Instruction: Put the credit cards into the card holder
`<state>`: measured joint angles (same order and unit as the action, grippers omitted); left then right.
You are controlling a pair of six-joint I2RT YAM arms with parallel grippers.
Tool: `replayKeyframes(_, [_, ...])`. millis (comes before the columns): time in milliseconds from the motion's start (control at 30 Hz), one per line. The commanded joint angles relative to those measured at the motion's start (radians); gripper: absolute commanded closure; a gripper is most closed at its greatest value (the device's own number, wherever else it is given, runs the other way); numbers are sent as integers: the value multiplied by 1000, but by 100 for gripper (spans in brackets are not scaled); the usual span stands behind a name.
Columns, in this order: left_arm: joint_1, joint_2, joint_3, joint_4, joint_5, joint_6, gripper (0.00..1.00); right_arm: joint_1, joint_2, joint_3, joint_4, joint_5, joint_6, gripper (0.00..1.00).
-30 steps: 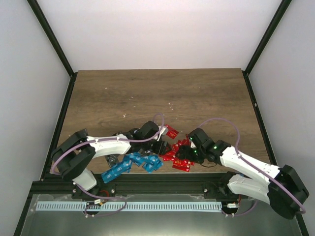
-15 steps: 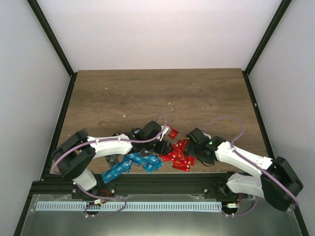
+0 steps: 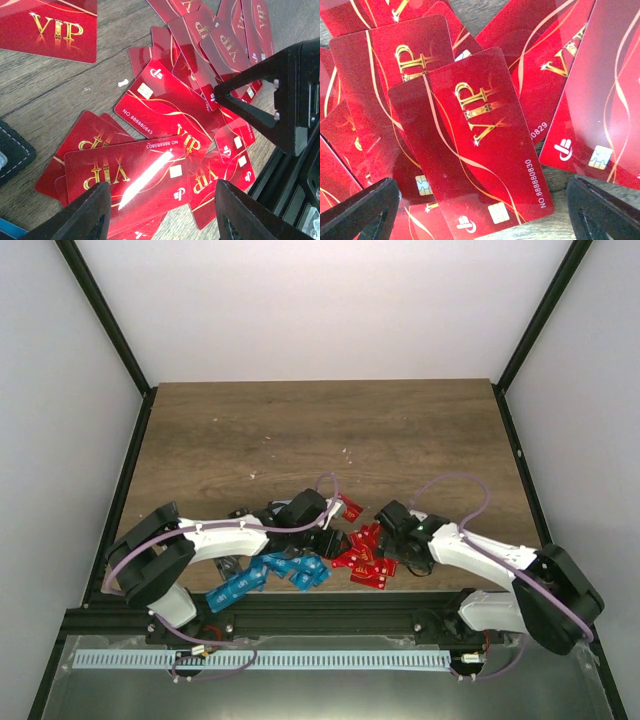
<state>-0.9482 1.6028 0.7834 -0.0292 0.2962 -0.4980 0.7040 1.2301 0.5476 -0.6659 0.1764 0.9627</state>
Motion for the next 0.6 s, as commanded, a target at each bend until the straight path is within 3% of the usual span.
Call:
replayKeyframes(0, [-5, -16, -15, 32, -3, -2, 41, -8, 55, -15, 64, -49, -55, 10])
replayKeyframes(433, [-5, -57, -93, 120, -13, -33, 41, -2, 166, 2, 56, -190, -115, 42])
replayKeyframes(567, [-5, -61, -99, 124, -14, -22, 41, 9, 152, 4, 55, -237, -116, 47])
